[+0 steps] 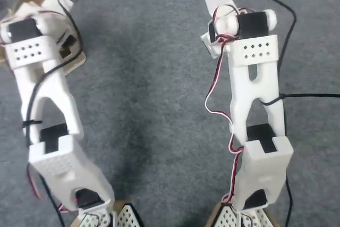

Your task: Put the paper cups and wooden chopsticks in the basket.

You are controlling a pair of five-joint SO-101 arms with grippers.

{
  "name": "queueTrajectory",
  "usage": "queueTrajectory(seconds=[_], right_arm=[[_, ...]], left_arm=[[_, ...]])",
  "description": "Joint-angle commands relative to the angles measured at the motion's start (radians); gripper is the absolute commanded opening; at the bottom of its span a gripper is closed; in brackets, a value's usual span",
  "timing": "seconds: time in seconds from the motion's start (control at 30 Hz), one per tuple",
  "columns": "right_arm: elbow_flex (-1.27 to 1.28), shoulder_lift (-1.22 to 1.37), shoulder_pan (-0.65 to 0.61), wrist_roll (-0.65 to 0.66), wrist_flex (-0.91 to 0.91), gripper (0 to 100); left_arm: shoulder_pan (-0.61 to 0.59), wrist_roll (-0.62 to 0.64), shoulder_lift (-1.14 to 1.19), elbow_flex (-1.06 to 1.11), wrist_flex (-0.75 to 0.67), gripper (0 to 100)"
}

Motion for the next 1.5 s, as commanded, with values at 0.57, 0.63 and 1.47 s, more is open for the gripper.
queueTrajectory(seconds=[0.57,0.63,1.47], right_arm=[[-0.005,0.015,0.021,-0.005,-0.007,21.6],[-0.005,0.036,0.024,-0.006,-0.005,21.6],[-0.006,0.076,0.036,-0.008,-0.007,21.6]], left_arm=[[0.084,0.446,0.546,-0.487,0.081,11],[0.086,0.445,0.586,-0.536,0.112,4],[0.114,0.284,0.744,-1.101,0.52,1]])
